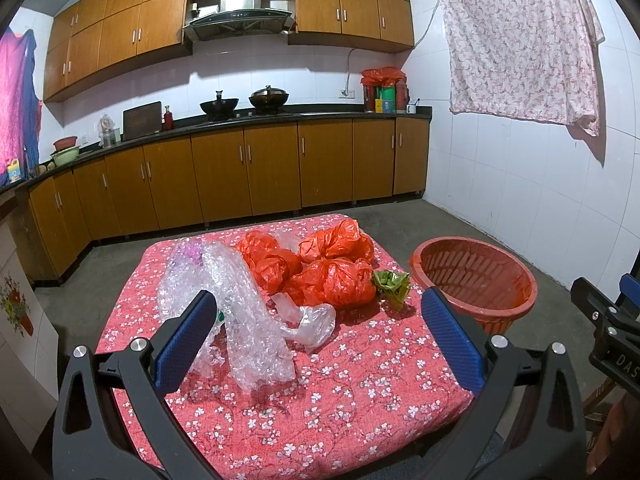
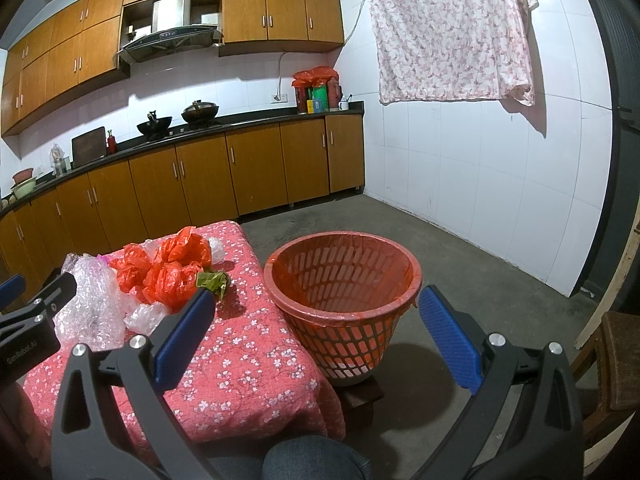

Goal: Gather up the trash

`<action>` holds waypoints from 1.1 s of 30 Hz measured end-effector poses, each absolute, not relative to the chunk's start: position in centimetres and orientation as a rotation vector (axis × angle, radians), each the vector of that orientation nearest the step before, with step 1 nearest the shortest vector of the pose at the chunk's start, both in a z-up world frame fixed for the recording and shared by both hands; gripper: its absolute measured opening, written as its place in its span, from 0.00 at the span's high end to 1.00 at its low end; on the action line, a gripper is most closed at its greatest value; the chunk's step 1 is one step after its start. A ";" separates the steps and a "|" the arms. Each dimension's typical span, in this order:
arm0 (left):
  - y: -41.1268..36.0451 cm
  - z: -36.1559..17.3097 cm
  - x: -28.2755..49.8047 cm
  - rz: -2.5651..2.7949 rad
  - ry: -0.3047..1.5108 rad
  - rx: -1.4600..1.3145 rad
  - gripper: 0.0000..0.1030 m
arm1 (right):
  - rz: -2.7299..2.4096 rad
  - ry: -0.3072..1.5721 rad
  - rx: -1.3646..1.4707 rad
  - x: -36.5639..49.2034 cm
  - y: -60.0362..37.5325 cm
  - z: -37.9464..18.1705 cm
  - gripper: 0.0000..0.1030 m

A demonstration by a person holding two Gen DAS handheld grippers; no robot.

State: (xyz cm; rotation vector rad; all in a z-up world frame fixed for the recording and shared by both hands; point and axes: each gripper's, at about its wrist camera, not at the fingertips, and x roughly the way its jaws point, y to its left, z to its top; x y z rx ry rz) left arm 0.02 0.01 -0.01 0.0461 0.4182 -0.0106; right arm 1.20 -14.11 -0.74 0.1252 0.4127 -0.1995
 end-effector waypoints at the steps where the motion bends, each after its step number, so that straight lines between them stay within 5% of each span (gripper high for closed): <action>1: 0.0 0.0 0.0 -0.010 0.419 0.046 0.02 | -0.200 0.413 0.125 1.2 -14.1 -0.7 0.04; 33: 0.0 0.0 0.0 -0.012 0.421 0.045 0.02 | -0.200 0.411 0.121 1.2 -14.0 -0.7 0.04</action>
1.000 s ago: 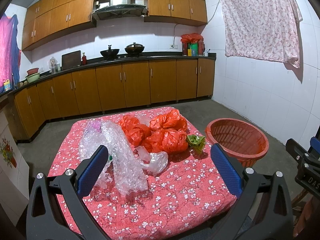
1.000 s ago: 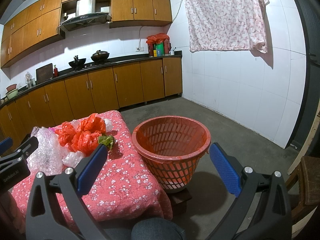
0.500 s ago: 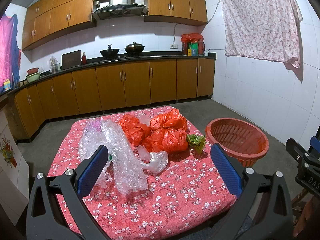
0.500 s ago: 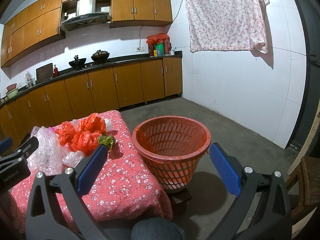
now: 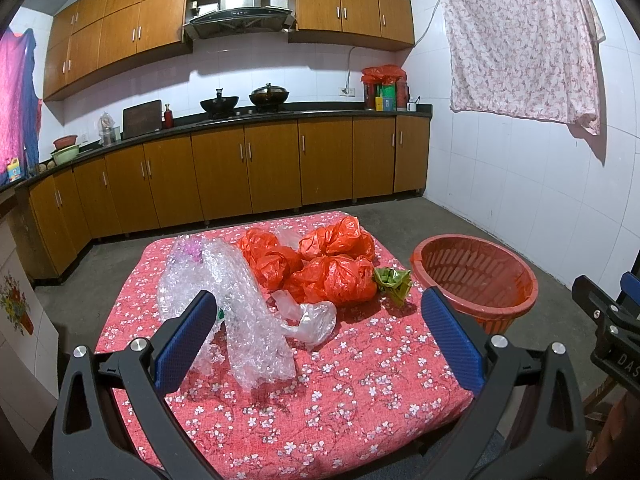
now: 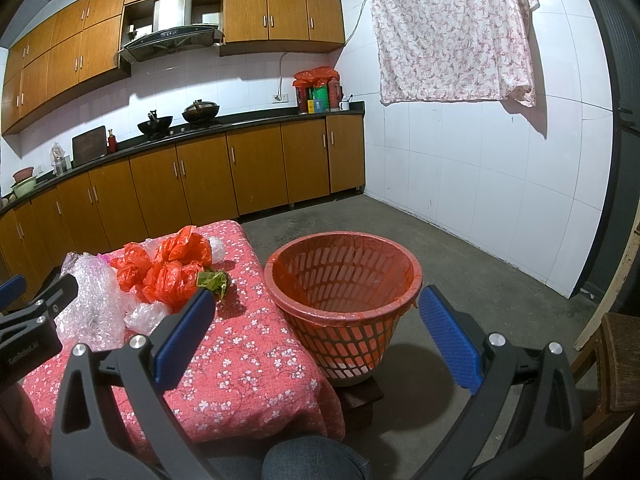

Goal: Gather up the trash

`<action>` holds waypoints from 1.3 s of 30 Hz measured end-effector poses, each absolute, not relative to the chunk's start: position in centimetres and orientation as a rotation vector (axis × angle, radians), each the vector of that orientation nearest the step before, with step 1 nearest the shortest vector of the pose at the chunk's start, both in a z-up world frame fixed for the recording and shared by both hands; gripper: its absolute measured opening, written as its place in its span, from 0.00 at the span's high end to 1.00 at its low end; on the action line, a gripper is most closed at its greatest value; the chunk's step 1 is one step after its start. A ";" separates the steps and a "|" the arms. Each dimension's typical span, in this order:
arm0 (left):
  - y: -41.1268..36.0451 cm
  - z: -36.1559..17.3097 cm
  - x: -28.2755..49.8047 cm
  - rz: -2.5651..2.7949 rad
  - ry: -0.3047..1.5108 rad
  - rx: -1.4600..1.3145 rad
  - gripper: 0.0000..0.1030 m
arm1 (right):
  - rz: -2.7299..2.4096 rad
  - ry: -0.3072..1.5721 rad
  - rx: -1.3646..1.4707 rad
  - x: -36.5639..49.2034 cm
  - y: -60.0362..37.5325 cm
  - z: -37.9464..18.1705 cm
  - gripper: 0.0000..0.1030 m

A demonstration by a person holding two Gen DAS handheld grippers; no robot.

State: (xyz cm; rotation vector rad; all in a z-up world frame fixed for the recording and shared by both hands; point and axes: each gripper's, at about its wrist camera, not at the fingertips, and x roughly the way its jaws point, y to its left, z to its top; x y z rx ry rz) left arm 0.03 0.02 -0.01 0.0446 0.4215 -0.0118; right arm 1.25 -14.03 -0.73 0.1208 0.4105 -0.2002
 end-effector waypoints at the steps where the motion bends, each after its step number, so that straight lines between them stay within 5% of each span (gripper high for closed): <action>1: 0.0 0.0 0.0 -0.012 0.421 0.045 0.02 | -0.201 0.411 0.121 1.3 -14.0 -0.7 0.04; 39: 2.2 -0.9 0.2 0.060 0.416 0.038 0.02 | -0.195 0.416 0.129 1.9 -14.0 -0.9 0.04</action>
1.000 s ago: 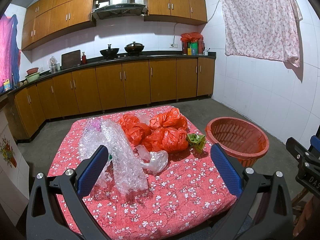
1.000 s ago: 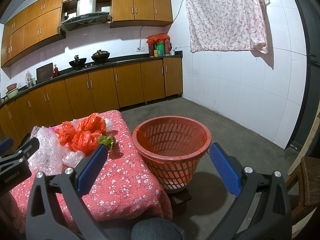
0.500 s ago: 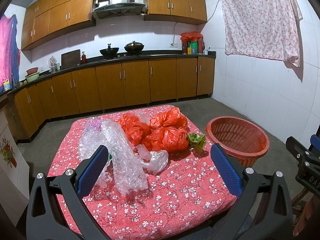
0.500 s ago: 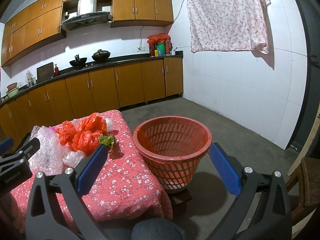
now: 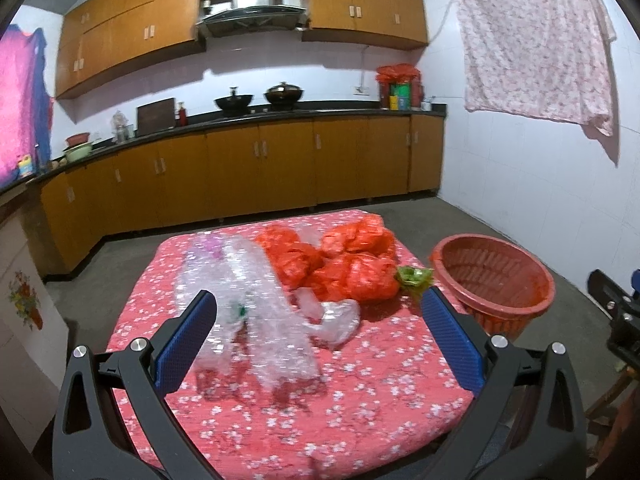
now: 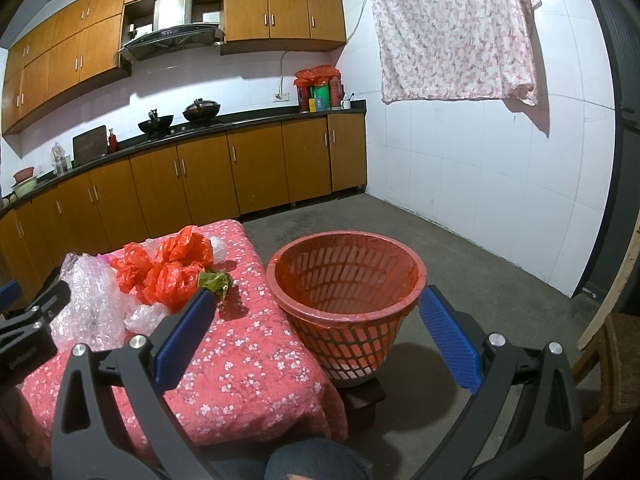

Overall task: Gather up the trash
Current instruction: 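Grasp the clear bubble wrap with the left tool while the right tool grasps the green bag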

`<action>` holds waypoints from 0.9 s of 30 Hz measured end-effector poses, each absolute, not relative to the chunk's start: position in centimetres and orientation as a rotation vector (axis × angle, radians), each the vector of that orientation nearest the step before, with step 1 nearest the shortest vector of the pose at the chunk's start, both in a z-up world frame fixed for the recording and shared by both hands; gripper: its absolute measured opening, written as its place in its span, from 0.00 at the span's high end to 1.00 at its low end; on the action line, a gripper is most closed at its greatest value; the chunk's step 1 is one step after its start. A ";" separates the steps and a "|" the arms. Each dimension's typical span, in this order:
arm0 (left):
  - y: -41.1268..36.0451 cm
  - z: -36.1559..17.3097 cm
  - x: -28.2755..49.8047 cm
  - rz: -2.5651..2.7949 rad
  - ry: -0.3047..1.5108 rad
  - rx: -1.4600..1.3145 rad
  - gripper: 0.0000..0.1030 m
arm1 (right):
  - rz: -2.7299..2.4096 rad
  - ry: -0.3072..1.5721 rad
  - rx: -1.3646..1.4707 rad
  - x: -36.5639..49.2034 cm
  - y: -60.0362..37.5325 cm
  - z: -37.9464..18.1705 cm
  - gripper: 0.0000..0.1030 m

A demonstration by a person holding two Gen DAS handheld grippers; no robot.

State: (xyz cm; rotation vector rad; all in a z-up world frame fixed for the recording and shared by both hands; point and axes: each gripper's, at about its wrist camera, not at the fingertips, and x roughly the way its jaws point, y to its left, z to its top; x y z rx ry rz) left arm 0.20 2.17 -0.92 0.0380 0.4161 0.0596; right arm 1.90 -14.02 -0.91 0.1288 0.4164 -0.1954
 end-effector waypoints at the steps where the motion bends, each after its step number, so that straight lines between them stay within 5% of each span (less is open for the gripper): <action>1: 2.7 -1.0 0.3 0.073 0.416 0.033 0.02 | -0.194 0.418 0.129 2.4 -14.2 -0.8 0.04; 14: 13.9 -2.5 2.2 0.310 0.475 -0.051 0.02 | -0.120 0.462 0.128 8.1 -11.3 -2.6 0.04; 22: 17.2 -5.0 5.7 0.280 0.560 -0.074 0.22 | -0.076 0.505 0.060 12.8 -8.2 -4.4 0.12; 27: 17.5 -6.1 6.9 0.198 0.598 -0.149 0.22 | -0.063 0.541 0.052 15.4 -7.3 -5.5 0.20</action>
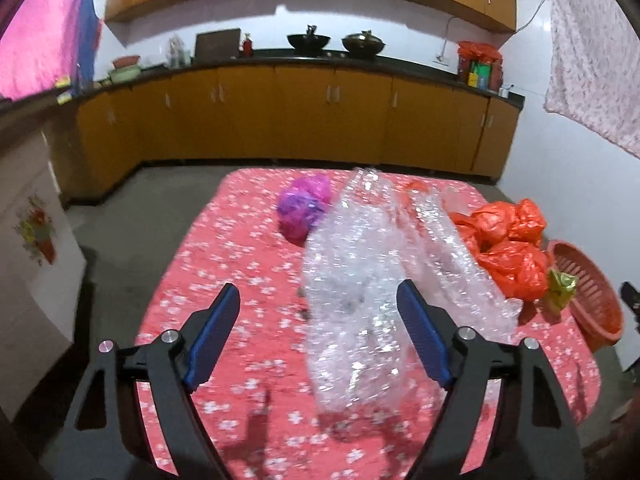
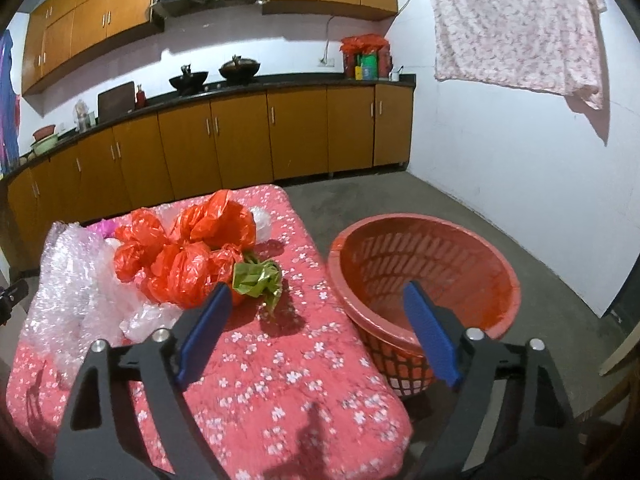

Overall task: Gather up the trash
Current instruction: 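Grasp the clear bubble wrap with the left tool while the right tool grasps the green bag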

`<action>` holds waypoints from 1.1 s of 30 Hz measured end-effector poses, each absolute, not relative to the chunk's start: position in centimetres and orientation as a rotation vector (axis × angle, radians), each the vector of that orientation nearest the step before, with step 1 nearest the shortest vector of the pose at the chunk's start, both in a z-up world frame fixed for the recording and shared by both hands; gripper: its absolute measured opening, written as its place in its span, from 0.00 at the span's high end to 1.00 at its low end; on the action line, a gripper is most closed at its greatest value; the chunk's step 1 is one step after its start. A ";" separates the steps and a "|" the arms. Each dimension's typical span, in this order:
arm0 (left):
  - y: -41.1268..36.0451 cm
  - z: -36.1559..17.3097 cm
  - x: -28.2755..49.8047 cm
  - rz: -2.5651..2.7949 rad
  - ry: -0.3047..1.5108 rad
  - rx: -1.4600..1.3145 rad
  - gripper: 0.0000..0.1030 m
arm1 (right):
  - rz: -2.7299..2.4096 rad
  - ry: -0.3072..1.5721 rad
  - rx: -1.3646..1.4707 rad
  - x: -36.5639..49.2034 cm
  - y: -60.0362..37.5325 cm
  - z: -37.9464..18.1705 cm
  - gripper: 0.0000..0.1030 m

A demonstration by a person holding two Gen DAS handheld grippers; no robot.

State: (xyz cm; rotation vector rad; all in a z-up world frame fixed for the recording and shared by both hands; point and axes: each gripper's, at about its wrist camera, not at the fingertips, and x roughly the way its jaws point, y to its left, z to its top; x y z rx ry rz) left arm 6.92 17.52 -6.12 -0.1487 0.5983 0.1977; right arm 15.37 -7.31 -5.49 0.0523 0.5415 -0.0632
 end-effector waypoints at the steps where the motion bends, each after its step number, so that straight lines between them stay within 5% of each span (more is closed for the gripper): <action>1: 17.3 -6.2 7.1 0.193 0.603 -0.143 0.22 | -0.059 0.547 0.059 15.9 -7.2 -5.6 0.22; 8: 16.2 -7.7 9.1 0.178 0.660 -0.107 0.35 | -0.024 0.563 0.083 18.5 -6.3 -6.3 0.25; 11: 16.2 -8.0 9.7 0.159 0.670 -0.113 0.53 | -0.009 0.571 0.083 19.5 -5.9 -6.7 0.26; 13: 16.4 -8.0 9.9 0.146 0.674 -0.115 0.76 | -0.001 0.580 0.089 20.0 -5.8 -7.0 0.28; 16: 16.7 -7.8 10.0 0.139 0.664 -0.107 0.90 | 0.008 0.594 0.099 20.9 -5.7 -7.6 0.29; 29: 17.0 -5.5 10.1 0.173 0.582 -0.069 0.93 | 0.026 0.684 0.090 24.3 -5.2 -10.3 0.49; 33: 17.0 -5.4 10.3 0.178 0.578 -0.065 0.93 | 0.033 0.723 0.102 25.1 -5.5 -11.2 0.64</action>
